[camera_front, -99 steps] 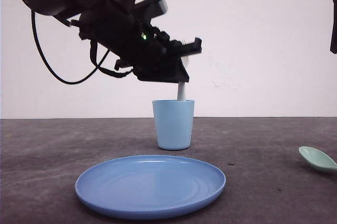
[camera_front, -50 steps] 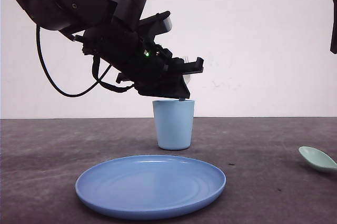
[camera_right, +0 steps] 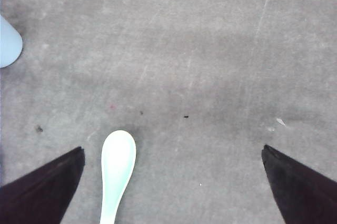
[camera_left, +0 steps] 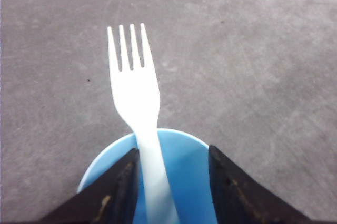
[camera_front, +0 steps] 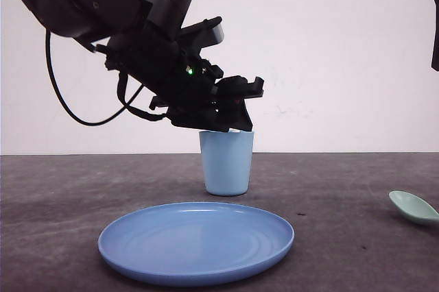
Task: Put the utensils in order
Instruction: 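Lower the fork handle-first into the cup and open the left gripper, then raise the left gripper away from the cup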
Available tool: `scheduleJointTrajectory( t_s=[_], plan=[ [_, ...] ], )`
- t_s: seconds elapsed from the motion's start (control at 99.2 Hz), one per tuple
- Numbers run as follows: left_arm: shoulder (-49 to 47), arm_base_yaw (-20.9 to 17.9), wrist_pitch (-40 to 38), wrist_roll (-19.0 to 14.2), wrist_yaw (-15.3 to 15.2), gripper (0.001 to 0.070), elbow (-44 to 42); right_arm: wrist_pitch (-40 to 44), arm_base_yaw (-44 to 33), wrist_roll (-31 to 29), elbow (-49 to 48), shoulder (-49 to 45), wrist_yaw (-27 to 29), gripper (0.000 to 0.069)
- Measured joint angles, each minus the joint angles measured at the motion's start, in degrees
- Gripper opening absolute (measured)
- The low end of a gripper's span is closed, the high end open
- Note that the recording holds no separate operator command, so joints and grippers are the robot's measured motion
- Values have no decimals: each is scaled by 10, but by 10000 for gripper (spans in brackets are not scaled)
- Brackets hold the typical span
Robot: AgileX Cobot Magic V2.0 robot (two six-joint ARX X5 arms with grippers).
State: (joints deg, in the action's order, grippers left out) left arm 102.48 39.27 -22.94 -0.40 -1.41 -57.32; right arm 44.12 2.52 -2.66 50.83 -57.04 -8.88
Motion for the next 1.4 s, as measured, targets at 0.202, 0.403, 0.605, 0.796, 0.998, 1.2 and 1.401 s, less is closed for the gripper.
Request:
scheduleJointTrajectory(
  t_s=[0.202,0.403,0.605,0.796,0.998,1.2,1.401],
  plan=[
    [-96,-2,59,17,-2,240,0,11,0,1,0,0,-2,680],
    [-210,-36,191,12,-2,240,0,34,0,1,0,0,-7,680],
    [-334,-97,312,-13,-2,240,0,55,1,-1,0,0,-34,680],
    [-406,-177,403,-22,-2,240,1,88,13,-1,0,0,-36,680],
    [-494,-255,447,-29,-2,240,61,90,29,-7,0,-2,-46,680],
    [-573,-287,503,-43,-2,240,101,96,57,-14,0,-37,-46,680],
    [-598,-286,538,-43,-2,240,103,81,87,-25,0,-90,-46,680]
  ],
)
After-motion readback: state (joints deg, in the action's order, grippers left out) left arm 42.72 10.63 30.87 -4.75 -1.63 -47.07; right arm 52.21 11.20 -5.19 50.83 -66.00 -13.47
